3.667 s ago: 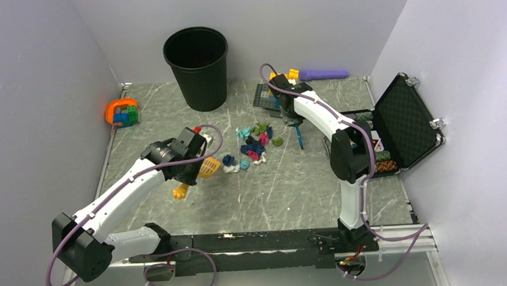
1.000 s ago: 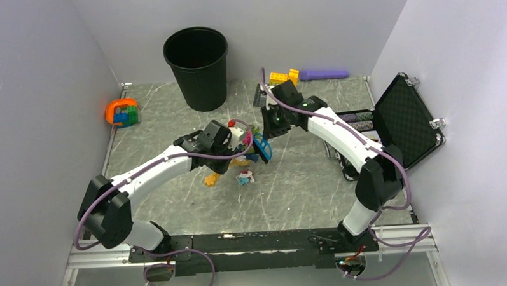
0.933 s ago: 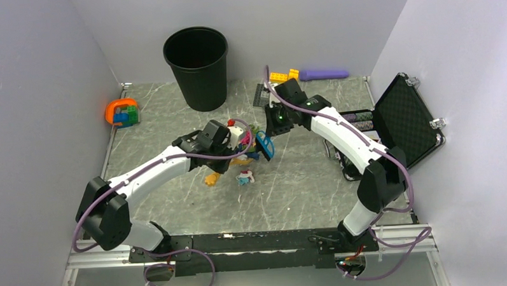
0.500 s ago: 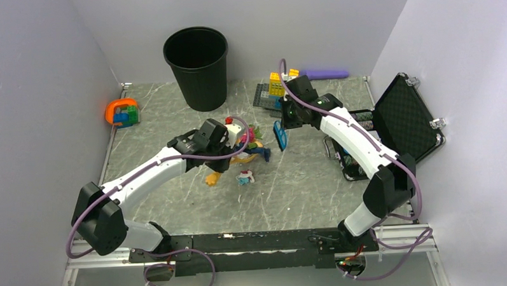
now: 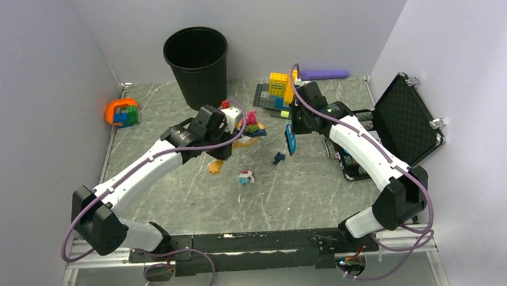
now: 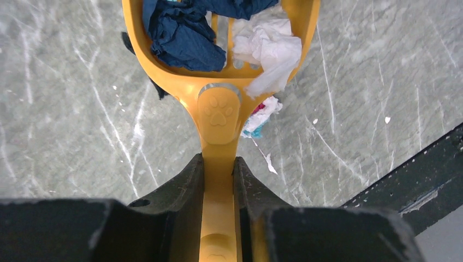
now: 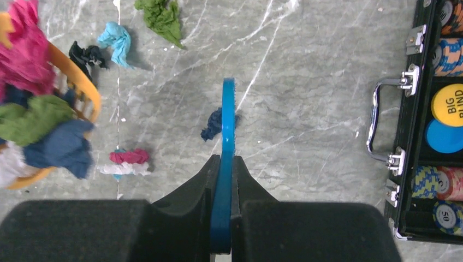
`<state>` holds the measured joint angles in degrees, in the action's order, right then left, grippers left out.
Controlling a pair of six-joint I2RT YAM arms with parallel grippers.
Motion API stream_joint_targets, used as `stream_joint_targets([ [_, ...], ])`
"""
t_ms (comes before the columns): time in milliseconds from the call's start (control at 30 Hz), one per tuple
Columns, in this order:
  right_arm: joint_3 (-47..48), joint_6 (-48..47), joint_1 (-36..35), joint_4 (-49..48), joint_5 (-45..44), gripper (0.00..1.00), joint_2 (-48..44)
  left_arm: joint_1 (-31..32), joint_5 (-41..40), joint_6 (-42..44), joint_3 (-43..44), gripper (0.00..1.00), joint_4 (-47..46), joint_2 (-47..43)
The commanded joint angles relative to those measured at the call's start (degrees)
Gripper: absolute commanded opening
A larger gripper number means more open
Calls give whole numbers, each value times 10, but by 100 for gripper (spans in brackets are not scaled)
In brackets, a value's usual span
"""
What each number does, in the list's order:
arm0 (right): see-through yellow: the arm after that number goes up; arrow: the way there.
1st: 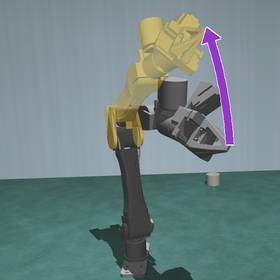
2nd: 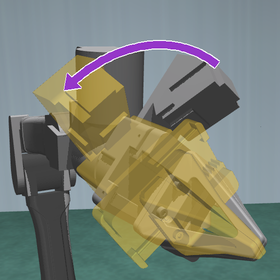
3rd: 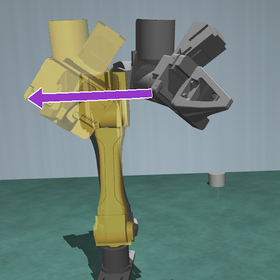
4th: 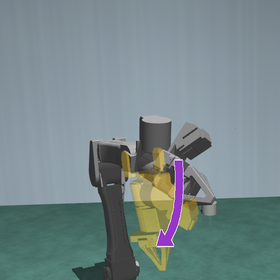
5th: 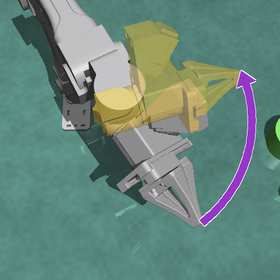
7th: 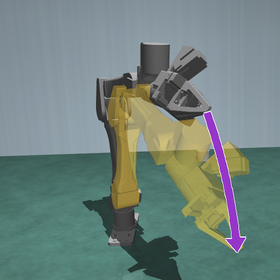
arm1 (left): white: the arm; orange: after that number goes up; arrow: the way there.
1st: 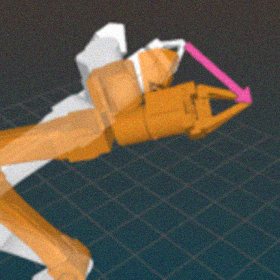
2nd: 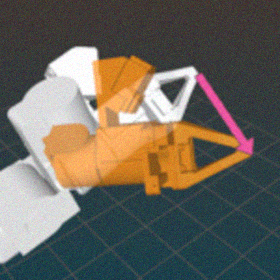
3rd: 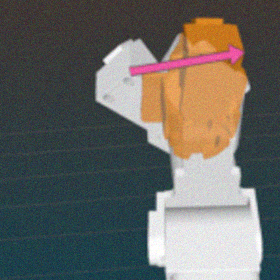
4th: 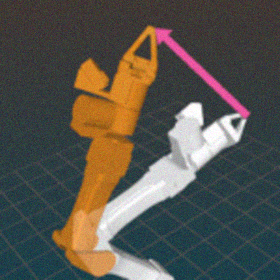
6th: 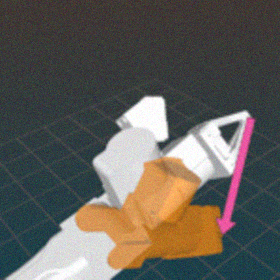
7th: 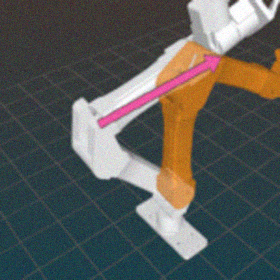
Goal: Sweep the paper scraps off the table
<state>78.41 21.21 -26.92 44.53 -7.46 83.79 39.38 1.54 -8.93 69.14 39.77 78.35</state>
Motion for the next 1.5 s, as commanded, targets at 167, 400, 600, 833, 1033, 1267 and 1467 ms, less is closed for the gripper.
stream_joint_targets([
  [167,-2,15,3,6,-5,0,-31,-60,-27,-4,112,0,42,5],
  [400,-3,11,3,14,0,0,-35,-117,-2,0,182,0,36,37],
  [600,7,13,4,27,4,0,-33,-167,34,-4,265,0,30,90],
  [833,-4,25,3,23,13,0,-35,-214,76,-15,412,0,31,184],
  [1033,-10,34,3,13,14,0,-31,-272,194,-121,451,0,-37,237],
  [1267,-10,36,3,8,14,0,-29,-320,330,-300,411,0,-185,273],
  [1467,-12,36,3,7,15,0,-33,-355,424,-511,317,0,-387,278],
])
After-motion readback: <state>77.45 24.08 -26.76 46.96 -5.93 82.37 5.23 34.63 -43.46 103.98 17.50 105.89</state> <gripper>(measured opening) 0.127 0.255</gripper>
